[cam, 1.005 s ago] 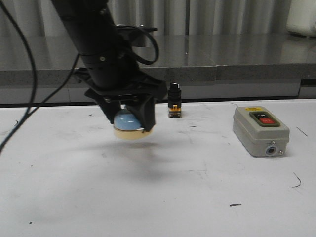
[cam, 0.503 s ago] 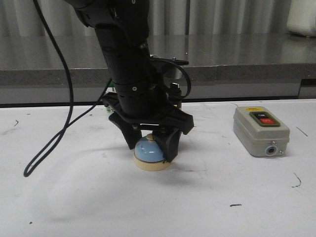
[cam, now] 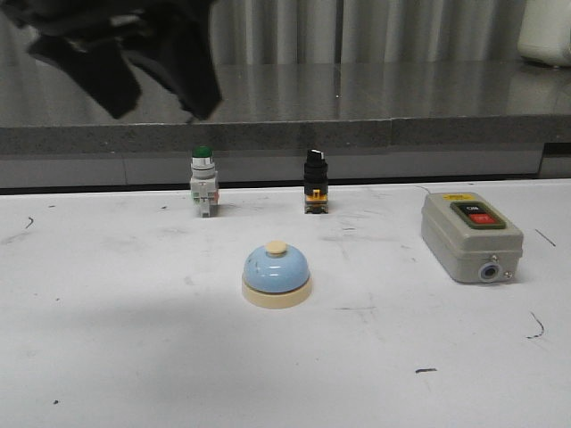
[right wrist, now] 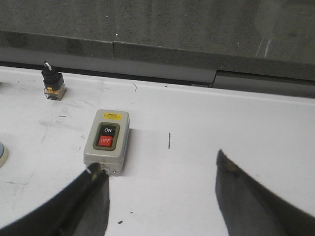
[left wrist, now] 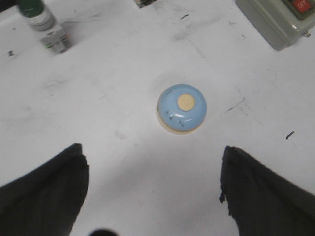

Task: Place and press bell with both arms
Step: 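Open the left gripper and lift it away from the bell, then move the right gripper above the blue bell, then press down on the bell's cream button with the closed right gripper, then lift the right gripper up and away from the bell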

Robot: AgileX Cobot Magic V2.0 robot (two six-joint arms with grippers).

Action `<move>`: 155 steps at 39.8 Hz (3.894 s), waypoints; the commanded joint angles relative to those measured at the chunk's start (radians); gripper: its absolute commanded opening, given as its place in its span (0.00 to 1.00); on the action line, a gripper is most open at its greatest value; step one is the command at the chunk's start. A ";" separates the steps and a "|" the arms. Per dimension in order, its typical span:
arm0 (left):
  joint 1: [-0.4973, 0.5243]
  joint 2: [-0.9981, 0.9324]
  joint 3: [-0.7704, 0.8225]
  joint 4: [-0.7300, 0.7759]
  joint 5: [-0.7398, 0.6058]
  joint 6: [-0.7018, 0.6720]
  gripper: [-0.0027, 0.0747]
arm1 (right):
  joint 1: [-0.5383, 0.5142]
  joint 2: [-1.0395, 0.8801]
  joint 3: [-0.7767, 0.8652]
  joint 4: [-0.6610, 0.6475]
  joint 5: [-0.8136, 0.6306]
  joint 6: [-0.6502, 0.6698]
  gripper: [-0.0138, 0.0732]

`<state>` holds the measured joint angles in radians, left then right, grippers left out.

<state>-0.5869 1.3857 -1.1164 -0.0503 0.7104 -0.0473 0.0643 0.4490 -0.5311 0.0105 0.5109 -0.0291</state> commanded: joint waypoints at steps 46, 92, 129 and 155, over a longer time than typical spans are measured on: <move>0.056 -0.720 0.382 -0.018 -0.053 -0.016 0.73 | -0.005 0.020 -0.036 -0.011 -0.131 0.000 0.83; 0.056 -0.720 0.382 -0.018 -0.053 -0.016 0.73 | 0.493 0.954 -0.753 0.139 0.278 -0.167 0.20; 0.056 -0.720 0.382 -0.018 -0.053 -0.016 0.73 | 0.578 1.467 -0.964 0.063 0.174 -0.166 0.08; 0.056 -0.720 0.382 -0.018 -0.053 -0.016 0.73 | 0.576 0.962 -0.808 0.064 0.234 -0.129 0.08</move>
<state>-0.5317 0.6676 -0.7054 -0.0565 0.7204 -0.0517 0.6415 1.5311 -1.3656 0.0783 0.7747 -0.1684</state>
